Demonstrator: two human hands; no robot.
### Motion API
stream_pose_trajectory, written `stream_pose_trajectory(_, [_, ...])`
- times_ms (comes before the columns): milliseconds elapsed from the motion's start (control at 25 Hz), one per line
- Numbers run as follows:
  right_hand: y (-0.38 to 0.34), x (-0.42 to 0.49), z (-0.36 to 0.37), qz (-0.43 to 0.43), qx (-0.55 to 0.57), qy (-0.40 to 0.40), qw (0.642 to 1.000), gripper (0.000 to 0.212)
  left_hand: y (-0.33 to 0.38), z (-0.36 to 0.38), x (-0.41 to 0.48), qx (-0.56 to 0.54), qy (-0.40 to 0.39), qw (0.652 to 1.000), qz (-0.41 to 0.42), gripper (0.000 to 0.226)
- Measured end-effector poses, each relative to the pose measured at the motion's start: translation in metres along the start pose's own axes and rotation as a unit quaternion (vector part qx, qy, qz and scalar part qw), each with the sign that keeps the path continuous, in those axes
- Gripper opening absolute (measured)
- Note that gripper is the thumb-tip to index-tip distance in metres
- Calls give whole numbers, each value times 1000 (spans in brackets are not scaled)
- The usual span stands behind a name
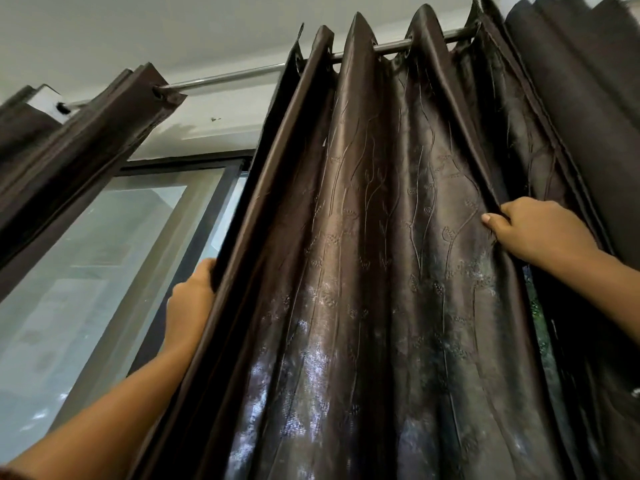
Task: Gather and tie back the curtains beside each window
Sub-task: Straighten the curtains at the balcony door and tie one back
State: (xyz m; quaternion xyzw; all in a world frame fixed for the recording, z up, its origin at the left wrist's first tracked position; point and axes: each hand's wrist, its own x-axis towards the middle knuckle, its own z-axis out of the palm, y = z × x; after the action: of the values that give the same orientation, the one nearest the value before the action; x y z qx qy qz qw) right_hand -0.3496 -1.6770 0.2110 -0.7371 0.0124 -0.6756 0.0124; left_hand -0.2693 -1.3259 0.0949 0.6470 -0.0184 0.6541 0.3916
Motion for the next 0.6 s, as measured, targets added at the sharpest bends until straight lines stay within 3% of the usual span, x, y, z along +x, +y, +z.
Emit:
stream_pose_trajectory(160, [4,1,4,-7,11,4,1000,42,36,3,-20,-66,21,996,63,6])
stream_pose_trajectory(600, [34,7,-1,7,16,0,1000,36,177,54,-65,-178,-95,950,238,8])
